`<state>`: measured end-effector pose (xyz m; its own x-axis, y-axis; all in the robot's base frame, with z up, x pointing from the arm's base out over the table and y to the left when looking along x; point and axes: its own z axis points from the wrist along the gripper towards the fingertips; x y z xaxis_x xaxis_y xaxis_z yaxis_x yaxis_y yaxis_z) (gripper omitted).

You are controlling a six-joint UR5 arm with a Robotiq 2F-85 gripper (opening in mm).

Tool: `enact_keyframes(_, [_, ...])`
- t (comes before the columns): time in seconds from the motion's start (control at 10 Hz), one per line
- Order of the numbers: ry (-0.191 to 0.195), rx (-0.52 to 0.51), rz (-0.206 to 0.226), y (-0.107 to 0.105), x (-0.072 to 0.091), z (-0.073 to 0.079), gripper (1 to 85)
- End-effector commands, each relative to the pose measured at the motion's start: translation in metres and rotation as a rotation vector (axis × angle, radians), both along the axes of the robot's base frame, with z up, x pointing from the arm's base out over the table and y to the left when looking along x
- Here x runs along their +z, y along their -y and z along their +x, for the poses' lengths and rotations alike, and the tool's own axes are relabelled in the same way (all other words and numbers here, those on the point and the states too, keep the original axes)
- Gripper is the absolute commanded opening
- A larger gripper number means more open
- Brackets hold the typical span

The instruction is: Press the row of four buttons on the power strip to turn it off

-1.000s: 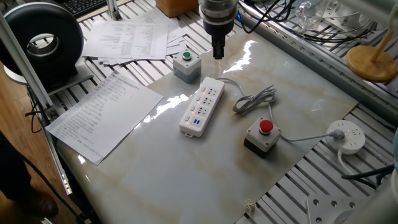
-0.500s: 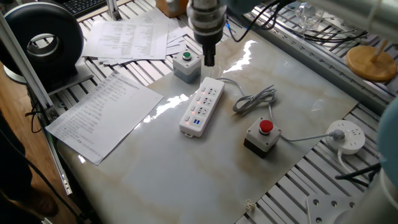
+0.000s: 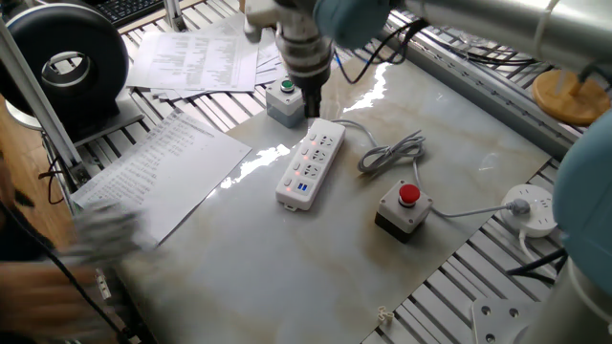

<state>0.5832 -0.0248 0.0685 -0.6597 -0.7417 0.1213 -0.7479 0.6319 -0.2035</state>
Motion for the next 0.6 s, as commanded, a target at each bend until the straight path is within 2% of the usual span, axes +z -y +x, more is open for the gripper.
enact_keyframes(0.0, [0.011,0.006,0.001,0.001,-0.022,-0.001,1.0])
enact_keyframes(0.5, [0.027,0.008,0.003,-0.006,-0.037,-0.004,1.0])
